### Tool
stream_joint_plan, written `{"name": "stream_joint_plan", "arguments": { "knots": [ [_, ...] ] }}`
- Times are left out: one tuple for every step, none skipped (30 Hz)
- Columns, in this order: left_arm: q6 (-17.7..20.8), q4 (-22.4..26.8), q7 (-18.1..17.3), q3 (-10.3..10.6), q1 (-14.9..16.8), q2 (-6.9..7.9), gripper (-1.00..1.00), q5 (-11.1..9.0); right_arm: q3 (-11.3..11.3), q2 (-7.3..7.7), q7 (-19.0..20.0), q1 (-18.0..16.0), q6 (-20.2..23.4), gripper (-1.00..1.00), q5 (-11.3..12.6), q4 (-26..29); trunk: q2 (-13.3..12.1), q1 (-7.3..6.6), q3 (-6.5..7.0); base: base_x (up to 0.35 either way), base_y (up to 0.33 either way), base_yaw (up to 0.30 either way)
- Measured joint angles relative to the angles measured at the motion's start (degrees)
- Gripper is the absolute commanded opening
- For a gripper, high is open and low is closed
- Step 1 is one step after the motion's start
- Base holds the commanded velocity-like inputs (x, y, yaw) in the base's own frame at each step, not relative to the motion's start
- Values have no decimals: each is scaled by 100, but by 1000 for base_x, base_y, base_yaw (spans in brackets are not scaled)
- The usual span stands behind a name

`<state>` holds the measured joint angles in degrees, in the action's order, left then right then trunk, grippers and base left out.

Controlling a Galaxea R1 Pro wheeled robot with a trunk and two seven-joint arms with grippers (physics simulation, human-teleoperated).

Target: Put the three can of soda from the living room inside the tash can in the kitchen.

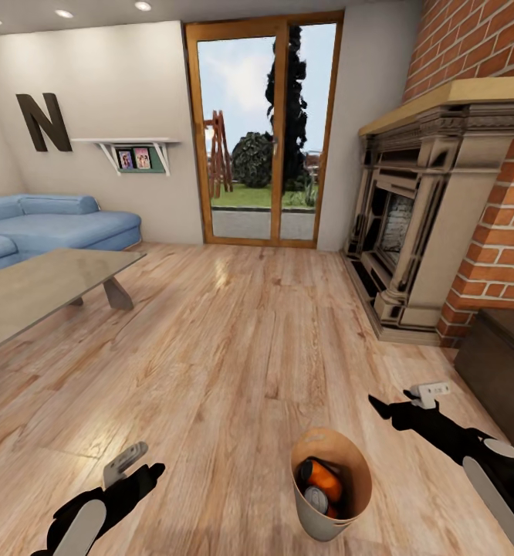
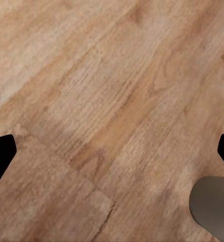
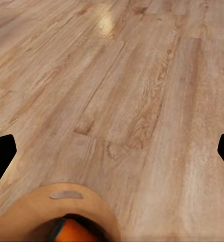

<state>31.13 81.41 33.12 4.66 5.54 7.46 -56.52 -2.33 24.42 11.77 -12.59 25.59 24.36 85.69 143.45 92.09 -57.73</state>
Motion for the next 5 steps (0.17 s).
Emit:
{"name": "stream_joint_plan", "arguments": {
  "knots": [
    [-2,0,0,2,0,0,100,0,-4,-1,2,0,1,100,0,-2,0,0,0,0,0,0],
    [-4,-1,1,5,-2,0,100,0,-8,-3,3,1,3,100,0,-3,0,0,0,0,0,0],
    [-6,-1,1,14,-1,-1,100,0,-11,-3,4,1,3,100,-1,-5,0,0,0,0,0,0],
    [-10,-2,1,22,-1,-3,100,0,-12,-1,3,2,3,100,-1,-6,0,0,0,0,0,0],
    [-12,-2,1,25,-1,-4,100,0,-12,-1,2,2,2,100,-1,-7,0,0,0,0,0,0]
  ]
}}
